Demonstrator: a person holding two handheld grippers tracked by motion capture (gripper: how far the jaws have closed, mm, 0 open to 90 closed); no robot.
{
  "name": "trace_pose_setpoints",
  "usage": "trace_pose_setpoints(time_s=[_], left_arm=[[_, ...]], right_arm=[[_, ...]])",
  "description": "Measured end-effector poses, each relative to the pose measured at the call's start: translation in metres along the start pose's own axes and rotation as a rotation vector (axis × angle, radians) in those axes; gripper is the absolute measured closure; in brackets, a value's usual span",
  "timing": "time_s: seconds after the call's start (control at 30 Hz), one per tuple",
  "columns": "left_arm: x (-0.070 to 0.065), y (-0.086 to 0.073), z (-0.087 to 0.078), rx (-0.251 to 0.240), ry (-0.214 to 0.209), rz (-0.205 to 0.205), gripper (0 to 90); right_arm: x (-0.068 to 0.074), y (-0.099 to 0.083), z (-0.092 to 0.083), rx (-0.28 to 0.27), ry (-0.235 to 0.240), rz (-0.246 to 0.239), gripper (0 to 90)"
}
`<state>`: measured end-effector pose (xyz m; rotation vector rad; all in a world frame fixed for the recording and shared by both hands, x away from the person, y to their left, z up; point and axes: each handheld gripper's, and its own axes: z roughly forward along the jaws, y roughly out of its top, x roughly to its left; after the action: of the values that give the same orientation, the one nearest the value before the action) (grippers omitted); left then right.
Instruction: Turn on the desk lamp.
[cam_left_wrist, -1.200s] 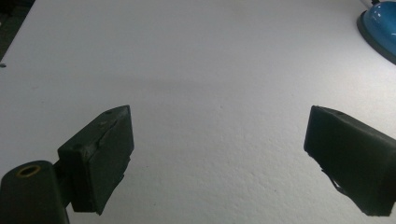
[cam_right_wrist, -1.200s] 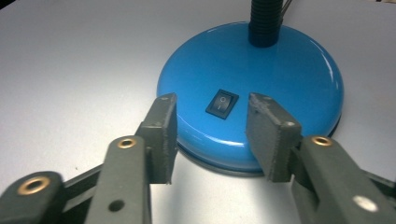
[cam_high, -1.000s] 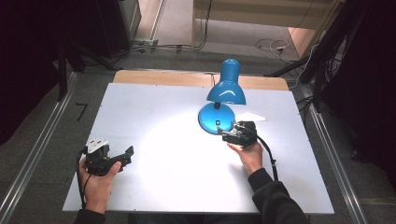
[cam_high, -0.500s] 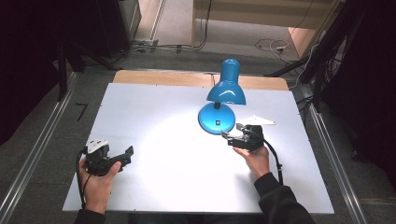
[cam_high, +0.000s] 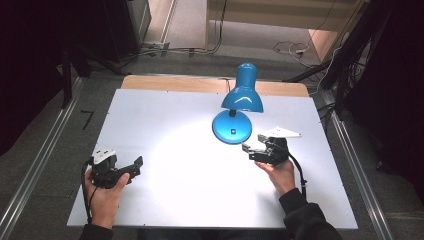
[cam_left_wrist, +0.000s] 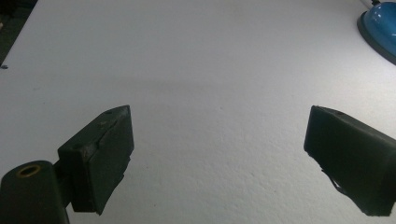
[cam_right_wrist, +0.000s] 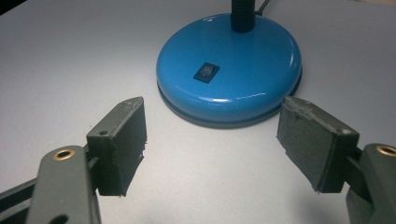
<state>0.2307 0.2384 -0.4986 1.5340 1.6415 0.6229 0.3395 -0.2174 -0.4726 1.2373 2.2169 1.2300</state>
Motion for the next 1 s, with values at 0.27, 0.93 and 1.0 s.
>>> trace_pose_setpoints(time_s=[0.27,0.93,1.0], left_arm=[[0.000,0.000,0.000,-0.002,0.001,-0.001,8.6],[0.002,0.000,-0.001,0.002,0.002,-0.008,8.6],[0.002,0.000,-0.001,0.002,0.002,-0.007,8.5]], right_arm=[[-0.007,-0.006,-0.010,-0.002,-0.014,0.009,22.3],[-0.033,-0.026,-0.047,-0.022,-0.079,0.040,20.1],[-0.038,-0.029,-0.053,-0.028,-0.090,0.052,19.8]])
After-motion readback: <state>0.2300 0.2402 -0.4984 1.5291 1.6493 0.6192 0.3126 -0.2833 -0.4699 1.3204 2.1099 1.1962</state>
